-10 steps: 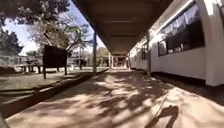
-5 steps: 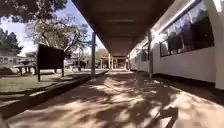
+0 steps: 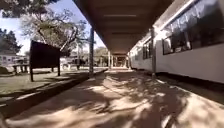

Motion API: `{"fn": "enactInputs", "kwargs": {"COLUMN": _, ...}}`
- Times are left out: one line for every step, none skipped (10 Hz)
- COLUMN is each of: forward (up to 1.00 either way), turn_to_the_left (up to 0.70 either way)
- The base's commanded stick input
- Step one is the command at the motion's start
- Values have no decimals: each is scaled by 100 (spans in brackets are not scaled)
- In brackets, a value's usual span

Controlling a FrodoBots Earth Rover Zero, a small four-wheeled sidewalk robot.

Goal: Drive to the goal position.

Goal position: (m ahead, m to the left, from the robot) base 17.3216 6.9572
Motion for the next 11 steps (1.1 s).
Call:
{"fn": "enactInputs", "kwargs": {"forward": 70, "turn_to_the_left": 0}}
{"fn": "enactInputs", "kwargs": {"forward": 70, "turn_to_the_left": 0}}
{"fn": "enactInputs", "kwargs": {"forward": 70, "turn_to_the_left": 0}}
{"fn": "enactInputs", "kwargs": {"forward": 70, "turn_to_the_left": 0}}
{"fn": "enactInputs", "kwargs": {"forward": 70, "turn_to_the_left": 0}}
{"fn": "enactInputs", "kwargs": {"forward": 70, "turn_to_the_left": 0}}
{"fn": "enactInputs", "kwargs": {"forward": 70, "turn_to_the_left": 0}}
{"fn": "enactInputs", "kwargs": {"forward": 70, "turn_to_the_left": 0}}
{"fn": "enactInputs", "kwargs": {"forward": 70, "turn_to_the_left": 0}}
{"fn": "enactInputs", "kwargs": {"forward": 70, "turn_to_the_left": 0}}
{"fn": "enactInputs", "kwargs": {"forward": 70, "turn_to_the_left": 0}}
